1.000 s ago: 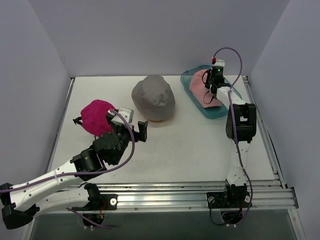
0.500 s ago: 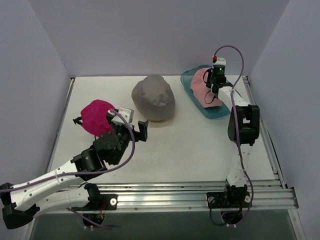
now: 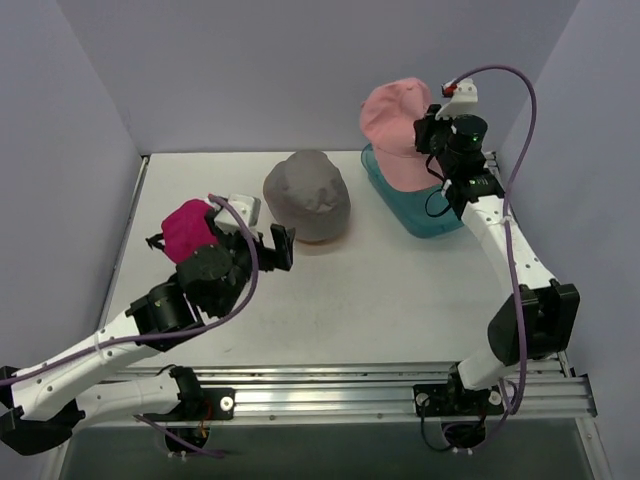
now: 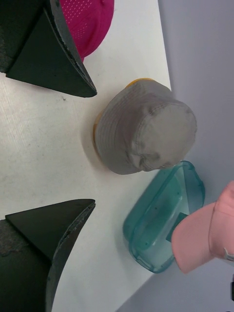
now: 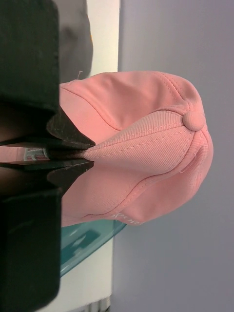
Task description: Stack the hats
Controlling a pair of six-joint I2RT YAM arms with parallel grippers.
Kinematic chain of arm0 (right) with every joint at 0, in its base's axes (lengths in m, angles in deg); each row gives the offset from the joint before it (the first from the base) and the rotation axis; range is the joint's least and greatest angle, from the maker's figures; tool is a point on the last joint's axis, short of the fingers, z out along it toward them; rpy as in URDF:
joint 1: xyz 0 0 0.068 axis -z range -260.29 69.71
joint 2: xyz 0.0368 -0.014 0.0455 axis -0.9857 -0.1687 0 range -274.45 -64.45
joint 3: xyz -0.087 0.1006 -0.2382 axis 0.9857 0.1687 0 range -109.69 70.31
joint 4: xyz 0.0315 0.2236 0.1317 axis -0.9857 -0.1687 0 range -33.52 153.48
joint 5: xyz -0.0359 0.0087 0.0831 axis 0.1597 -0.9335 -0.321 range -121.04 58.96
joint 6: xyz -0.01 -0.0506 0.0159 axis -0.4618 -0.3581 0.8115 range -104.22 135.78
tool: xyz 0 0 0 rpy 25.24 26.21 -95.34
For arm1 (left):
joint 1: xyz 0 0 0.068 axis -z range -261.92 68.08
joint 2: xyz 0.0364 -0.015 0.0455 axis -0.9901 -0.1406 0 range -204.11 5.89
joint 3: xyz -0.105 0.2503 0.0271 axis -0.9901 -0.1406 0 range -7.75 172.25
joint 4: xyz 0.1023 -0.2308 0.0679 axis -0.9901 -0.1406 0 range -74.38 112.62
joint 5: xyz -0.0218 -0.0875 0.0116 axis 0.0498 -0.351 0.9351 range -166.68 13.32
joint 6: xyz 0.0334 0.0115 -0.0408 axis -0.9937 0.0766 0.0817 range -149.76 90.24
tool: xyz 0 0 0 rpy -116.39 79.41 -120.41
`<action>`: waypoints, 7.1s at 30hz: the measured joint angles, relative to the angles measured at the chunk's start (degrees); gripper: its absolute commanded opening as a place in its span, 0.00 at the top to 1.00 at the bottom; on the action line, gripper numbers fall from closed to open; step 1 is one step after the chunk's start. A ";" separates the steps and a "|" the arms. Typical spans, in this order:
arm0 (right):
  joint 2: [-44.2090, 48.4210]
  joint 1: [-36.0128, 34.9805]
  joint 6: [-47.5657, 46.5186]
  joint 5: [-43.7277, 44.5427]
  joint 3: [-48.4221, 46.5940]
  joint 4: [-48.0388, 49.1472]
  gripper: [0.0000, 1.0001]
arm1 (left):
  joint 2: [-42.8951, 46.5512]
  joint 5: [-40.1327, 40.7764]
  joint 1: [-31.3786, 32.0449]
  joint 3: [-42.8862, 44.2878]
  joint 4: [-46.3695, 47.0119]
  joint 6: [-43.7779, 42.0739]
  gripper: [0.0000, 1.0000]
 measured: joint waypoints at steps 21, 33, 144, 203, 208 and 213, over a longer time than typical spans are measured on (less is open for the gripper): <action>34.49 -14.34 13.00 -44.02 27.19 28.11 1.00 | -6.80 -32.76 -25.75 51.32 -42.05 12.31 0.02; 33.07 -23.74 6.97 -47.43 27.17 26.45 1.00 | -8.17 -32.85 -25.75 51.67 -50.86 15.02 0.02; -12.44 -28.48 2.21 -51.34 5.49 37.13 1.00 | -13.99 -30.08 -56.98 33.16 -47.34 10.62 0.98; -23.87 -33.86 0.63 -44.61 -1.14 32.92 0.60 | -27.21 -38.80 -77.24 20.76 -34.21 7.74 0.98; -11.19 -34.82 1.46 -39.82 10.67 33.86 0.60 | -29.22 -38.62 -77.81 21.09 -33.00 8.79 0.82; 0.87 -36.06 4.20 -34.23 21.49 35.80 0.60 | -30.25 -38.10 -77.81 21.84 -32.72 9.11 0.68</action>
